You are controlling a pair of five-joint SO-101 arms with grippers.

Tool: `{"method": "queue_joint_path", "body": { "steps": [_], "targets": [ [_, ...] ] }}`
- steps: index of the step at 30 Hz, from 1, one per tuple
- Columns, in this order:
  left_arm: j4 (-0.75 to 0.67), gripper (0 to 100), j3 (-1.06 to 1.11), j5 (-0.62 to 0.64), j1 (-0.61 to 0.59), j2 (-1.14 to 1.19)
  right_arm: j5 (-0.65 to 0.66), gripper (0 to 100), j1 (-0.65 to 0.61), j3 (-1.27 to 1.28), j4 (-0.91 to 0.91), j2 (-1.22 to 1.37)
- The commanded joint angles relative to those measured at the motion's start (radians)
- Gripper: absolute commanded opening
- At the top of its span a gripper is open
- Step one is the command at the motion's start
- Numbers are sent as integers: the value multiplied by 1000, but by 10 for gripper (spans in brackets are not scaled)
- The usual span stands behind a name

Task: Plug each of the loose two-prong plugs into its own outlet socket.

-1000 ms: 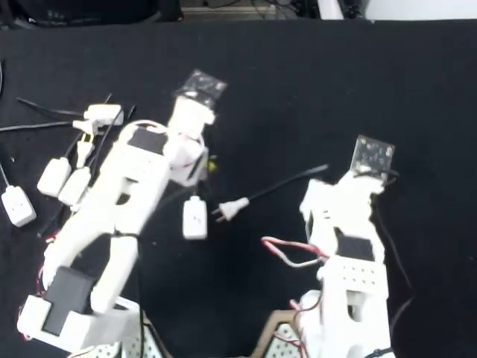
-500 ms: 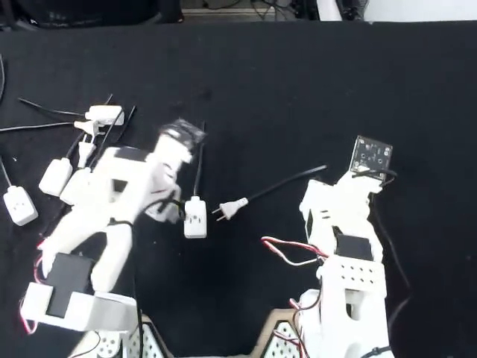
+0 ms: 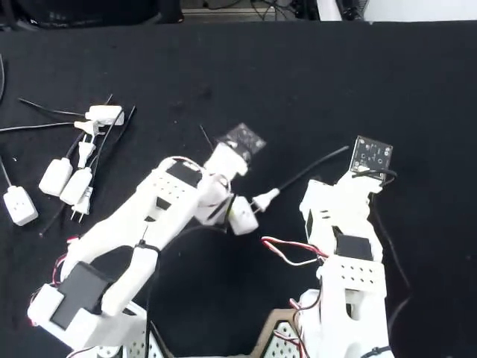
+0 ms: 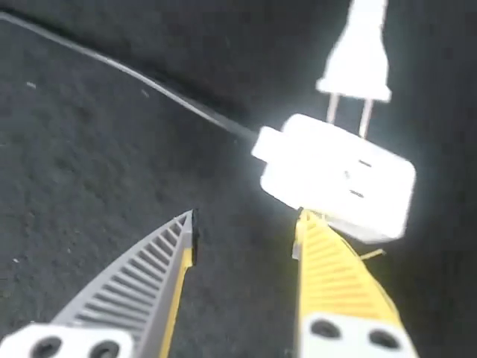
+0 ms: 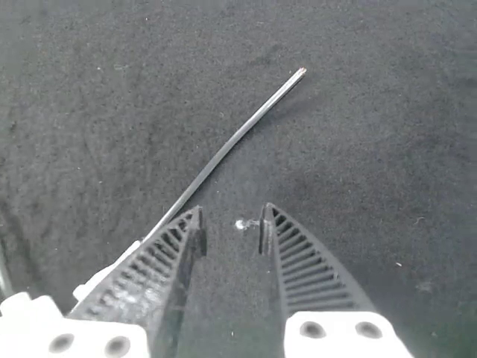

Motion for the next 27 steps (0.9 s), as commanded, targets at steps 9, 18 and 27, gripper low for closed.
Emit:
{"method": "queue_joint_path", "body": {
  "steps": [9, 18, 27],
  "targets": [
    [-417, 224, -65, 193, -22, 115, -6, 121, 15, -62, -26, -27],
    [-252, 227, -236, 199, -206, 216, -6, 121, 12, -62, -26, -27],
    [-192, 223, -240, 201, -254, 341, -6, 121, 12, -62, -26, -27]
  ]
}}
